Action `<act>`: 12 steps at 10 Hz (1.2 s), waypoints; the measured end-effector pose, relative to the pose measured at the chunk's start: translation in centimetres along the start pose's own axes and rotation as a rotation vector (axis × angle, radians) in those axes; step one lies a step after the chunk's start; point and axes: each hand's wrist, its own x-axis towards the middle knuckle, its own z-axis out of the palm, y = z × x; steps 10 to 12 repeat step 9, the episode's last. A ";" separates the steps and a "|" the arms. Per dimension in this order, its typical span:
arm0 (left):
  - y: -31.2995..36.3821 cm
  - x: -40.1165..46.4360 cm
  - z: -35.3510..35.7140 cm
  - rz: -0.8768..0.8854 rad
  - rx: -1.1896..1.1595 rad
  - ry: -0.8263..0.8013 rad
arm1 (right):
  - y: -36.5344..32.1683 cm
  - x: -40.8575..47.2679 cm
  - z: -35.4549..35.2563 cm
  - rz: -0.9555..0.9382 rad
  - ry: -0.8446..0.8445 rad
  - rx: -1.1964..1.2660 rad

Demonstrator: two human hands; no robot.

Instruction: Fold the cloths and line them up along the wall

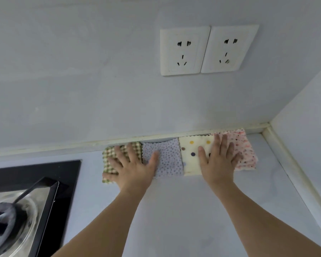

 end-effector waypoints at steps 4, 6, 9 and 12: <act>0.3 -1.4 3.9 0.124 0.179 0.097 | 0.7 -1.2 1.6 -0.173 0.023 -0.070; 0.7 -1.4 3.7 0.096 0.159 0.081 | 0.7 -0.9 1.3 -0.198 -0.017 -0.091; 0.0 -5.5 0.1 0.288 0.104 0.079 | 0.7 -5.9 -4.6 -0.286 0.018 0.086; 0.0 -5.5 0.1 0.288 0.104 0.079 | 0.7 -5.9 -4.6 -0.286 0.018 0.086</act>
